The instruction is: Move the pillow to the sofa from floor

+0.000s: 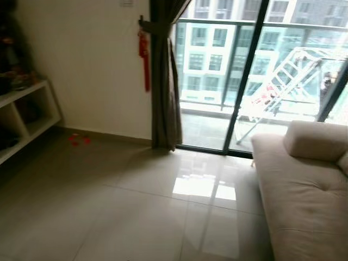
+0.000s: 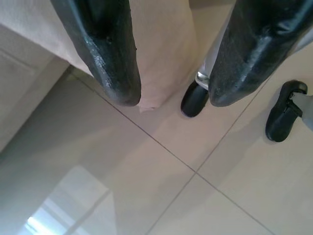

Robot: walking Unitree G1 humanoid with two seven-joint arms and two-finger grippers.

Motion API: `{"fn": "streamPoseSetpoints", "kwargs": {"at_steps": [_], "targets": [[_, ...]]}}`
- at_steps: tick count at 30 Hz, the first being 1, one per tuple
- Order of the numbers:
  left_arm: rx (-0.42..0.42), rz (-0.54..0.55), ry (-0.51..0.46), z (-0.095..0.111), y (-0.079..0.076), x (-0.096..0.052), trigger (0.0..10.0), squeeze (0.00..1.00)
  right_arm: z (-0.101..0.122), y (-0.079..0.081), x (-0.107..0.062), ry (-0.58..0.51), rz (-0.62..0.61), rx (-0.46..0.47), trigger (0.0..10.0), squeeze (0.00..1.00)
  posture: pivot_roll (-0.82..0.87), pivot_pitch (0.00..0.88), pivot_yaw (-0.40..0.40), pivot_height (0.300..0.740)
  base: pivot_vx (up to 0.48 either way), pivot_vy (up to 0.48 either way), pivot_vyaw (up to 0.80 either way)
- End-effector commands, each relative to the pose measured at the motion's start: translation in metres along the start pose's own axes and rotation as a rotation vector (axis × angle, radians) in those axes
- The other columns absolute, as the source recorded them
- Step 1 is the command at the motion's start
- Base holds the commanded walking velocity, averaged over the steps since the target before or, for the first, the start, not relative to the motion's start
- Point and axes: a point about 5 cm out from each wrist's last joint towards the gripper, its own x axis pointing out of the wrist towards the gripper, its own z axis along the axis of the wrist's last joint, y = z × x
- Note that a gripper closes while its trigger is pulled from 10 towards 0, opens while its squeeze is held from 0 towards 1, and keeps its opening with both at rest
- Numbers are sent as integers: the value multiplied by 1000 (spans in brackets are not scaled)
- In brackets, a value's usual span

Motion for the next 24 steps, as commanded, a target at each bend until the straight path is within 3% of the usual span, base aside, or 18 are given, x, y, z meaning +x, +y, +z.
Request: {"fn": "streamPoseSetpoints", "kwargs": {"at_steps": [1, 24], "targets": [[-432, -243, -622, 129, -14, -31, 10000, 0, 100, 12, -8, -571, 44, 297, 10000, 0, 195, 0, 2, 740, 0, 0, -800], [-400, -233, -622, 126, -15, -28, 10000, 0, 102, 10, -7, -559, 43, 279, 10000, 0, 193, 0, -5, 740, 0, 0, -800]]}}
